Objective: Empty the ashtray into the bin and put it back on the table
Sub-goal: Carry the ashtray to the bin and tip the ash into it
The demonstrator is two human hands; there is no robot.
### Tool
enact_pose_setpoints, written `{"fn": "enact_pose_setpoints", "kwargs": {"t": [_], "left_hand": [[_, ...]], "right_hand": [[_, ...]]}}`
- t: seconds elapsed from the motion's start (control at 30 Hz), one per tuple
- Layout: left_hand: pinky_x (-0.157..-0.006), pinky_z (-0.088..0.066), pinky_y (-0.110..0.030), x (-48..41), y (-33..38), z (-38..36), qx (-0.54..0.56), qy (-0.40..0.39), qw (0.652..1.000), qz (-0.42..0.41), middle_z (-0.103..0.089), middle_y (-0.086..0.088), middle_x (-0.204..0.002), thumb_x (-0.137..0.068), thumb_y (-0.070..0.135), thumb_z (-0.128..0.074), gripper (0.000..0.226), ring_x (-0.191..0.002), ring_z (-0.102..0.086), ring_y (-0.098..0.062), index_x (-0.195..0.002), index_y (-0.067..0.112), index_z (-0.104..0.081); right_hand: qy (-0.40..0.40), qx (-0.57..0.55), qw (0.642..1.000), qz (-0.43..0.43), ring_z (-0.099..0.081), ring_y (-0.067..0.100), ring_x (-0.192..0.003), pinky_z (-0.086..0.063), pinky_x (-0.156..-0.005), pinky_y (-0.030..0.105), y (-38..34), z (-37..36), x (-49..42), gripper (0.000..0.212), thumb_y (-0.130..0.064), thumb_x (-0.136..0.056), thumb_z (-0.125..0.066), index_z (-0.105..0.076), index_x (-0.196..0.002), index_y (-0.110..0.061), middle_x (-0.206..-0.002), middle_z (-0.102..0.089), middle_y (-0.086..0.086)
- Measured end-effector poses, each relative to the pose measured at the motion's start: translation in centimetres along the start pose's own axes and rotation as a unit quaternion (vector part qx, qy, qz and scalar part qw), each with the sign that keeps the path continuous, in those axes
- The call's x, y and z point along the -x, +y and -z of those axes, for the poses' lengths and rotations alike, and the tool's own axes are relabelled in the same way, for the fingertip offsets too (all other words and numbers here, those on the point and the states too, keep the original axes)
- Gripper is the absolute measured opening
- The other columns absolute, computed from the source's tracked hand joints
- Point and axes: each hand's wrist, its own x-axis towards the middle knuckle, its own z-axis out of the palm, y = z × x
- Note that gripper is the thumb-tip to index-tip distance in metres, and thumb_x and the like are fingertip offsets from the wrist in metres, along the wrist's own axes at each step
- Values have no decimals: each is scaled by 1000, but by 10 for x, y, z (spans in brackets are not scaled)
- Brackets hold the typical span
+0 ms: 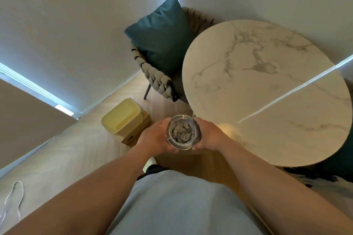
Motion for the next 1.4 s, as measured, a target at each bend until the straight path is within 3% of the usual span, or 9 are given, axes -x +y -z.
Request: {"fn": "enact_pose_setpoints", "kwargs": {"t": [0.43, 0.6, 0.77, 0.87, 0.93, 1.03, 1.13, 1.3, 1.4], "left_hand": [[-92, -48, -40, 6, -148, 90, 60, 78, 986, 132, -55, 5, -128, -51, 56, -87, 108, -117, -54, -19, -141, 29, -34], [-90, -51, -43, 18, -186, 110, 65, 95, 980, 162, -56, 4, -123, -51, 57, -87, 108, -111, -57, -20, -140, 28, -34], [-90, -51, -43, 28, -200, 113, 76, 108, 970, 203, -55, 4, -125, -52, 58, -87, 112, -112, -56, -19, -144, 26, -31], [-86, -52, -43, 34, -202, 109, 82, 119, 963, 227, -56, 3, -123, -52, 59, -87, 113, -109, -57, -20, -144, 25, -30], [-84, -52, -41, 37, -202, 105, 87, 130, 957, 245, -56, 4, -121, -51, 61, -86, 114, -106, -57, -19, -144, 26, -30], [-83, -54, -41, 37, -199, 102, 89, 149, 948, 268, -56, 6, -118, -50, 64, -85, 114, -103, -58, -18, -142, 28, -29], [-80, -54, -38, 32, -192, 99, 106, 173, 934, 293, -57, 8, -116, -48, 66, -84, 111, -99, -58, -15, -139, 31, -31], [-80, -55, -37, 14, -180, 97, 135, 203, 912, 330, -56, 11, -117, -46, 67, -83, 108, -100, -59, -14, -136, 33, -32], [-80, -53, -36, -2, -177, 96, 137, 219, 903, 343, -56, 10, -118, -46, 69, -81, 109, -101, -58, -15, -136, 33, -30]], "right_hand": [[-105, 64, 987, 107, -59, 19, -114, -51, -97, 41, -153, -22, -147, 92, -24, -56, -93, -45, -133, -27, -126, -63, -3], [-142, 69, 977, 144, -58, 12, -101, -47, -85, 28, -197, -35, -181, 79, -18, -59, -91, -48, -125, -29, -110, -59, -11], [-193, 57, 969, 144, -62, 14, -109, -53, -96, 39, -214, -43, -201, 85, -18, -65, -90, -44, -136, -30, -124, -64, -7], [-204, 70, 965, 148, -64, 8, -92, -54, -80, 29, -220, -44, -210, 85, -22, -72, -86, -39, -142, -32, -104, -66, -11], [-209, 78, 963, 151, -60, 4, -75, -45, -64, 19, -224, -44, -215, 87, -20, -74, -85, -37, -145, -34, -82, -60, -14], [-222, 53, 963, 145, -60, 4, -64, -43, -59, 17, -224, -43, -222, 89, -14, -76, -83, -34, -148, -30, -71, -60, -10], [-231, 16, 966, 116, -62, 8, -65, -46, -62, 20, -222, -37, -231, 75, -10, -77, -82, -44, -141, -22, -72, -64, -3], [-209, -73, 974, 43, -62, 7, -68, -48, -53, 15, -212, -26, -246, 29, -7, -78, -80, -66, -102, -14, -82, -68, 2], [-212, -124, 969, 14, -65, 12, -70, -54, -55, 18, -205, -22, -258, 20, -3, -81, -77, -68, -99, -6, -88, -71, 9]]}}
